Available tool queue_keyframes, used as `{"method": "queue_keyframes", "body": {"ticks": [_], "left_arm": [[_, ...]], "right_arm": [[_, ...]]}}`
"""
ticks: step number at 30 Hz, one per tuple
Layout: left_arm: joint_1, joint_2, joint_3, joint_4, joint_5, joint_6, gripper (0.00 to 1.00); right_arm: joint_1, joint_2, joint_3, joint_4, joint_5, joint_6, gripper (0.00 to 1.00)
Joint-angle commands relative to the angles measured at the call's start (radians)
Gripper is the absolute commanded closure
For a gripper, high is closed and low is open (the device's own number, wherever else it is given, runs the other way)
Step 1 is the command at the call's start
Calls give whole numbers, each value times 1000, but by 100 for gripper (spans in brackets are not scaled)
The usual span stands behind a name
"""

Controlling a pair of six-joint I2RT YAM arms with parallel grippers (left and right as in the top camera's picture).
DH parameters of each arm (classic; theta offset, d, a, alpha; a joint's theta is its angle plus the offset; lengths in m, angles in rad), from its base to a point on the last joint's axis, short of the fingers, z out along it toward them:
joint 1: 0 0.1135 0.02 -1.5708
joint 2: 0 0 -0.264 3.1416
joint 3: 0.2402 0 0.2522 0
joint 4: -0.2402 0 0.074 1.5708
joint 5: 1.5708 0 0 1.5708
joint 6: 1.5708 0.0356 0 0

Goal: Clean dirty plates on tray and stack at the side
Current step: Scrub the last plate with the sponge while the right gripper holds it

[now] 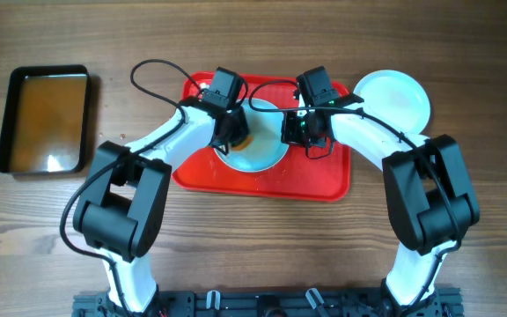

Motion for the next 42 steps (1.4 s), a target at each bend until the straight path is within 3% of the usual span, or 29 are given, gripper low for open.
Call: {"method": "queue_keyframes", "body": {"ticks": [1, 5, 7, 9, 10, 11, 12, 13, 14, 20, 23, 27, 28, 30, 33, 34, 35, 38, 41, 42], "left_arm": [[6, 64, -41, -93, -383, 148, 96], [4, 14, -11, -150, -476, 150, 96], [2, -53, -1, -145, -401, 150, 96], [2, -136, 0, -109, -193, 150, 94], [2, -156, 0, -90, -76, 150, 67], [2, -159, 0, -82, -11, 150, 52], [2, -156, -1, -80, 40, 150, 49], [2, -155, -3, -81, 53, 143, 33], [2, -154, -3, -81, 61, 140, 32], [2, -153, -8, -82, -34, 140, 33], [2, -151, -8, -89, -151, 140, 39], [2, -103, -9, -87, -200, 140, 45], [2, -80, -9, -81, -211, 140, 48], [2, -73, -9, -77, -222, 139, 65], [2, -74, -9, -69, -222, 140, 82], [2, -74, -9, -69, -222, 140, 95], [2, -74, -9, -70, -222, 140, 96], [-11, -124, -6, -81, -163, 139, 96], [-19, -185, -6, -62, 76, 137, 96], [-20, -184, -6, -62, 126, 84, 96]], "right_arm": [[8, 27, -24, -13, 47, 14, 96], [8, 27, -24, -13, 47, 14, 96], [8, 27, -24, -13, 48, 13, 96], [8, 27, -24, -12, 48, 10, 96], [8, 27, -24, -12, 47, 10, 96], [8, 27, -24, -12, 47, 10, 96], [8, 27, -24, -12, 47, 10, 96], [8, 27, -24, -11, 47, 10, 96], [8, 27, -24, -10, 47, 11, 96], [8, 27, -24, -10, 47, 10, 96], [8, 27, -24, -12, 47, 11, 96], [8, 27, -24, -12, 47, 10, 96], [8, 27, -24, -12, 47, 10, 96], [8, 27, -24, -12, 47, 7, 96], [8, 27, -24, -12, 47, 7, 96], [8, 27, -24, -12, 47, 7, 96], [8, 27, -24, -12, 47, 7, 96], [8, 27, -24, -10, 47, 7, 96], [8, 27, -24, -9, 47, 6, 96], [8, 27, -24, -8, 47, 6, 96]]}}
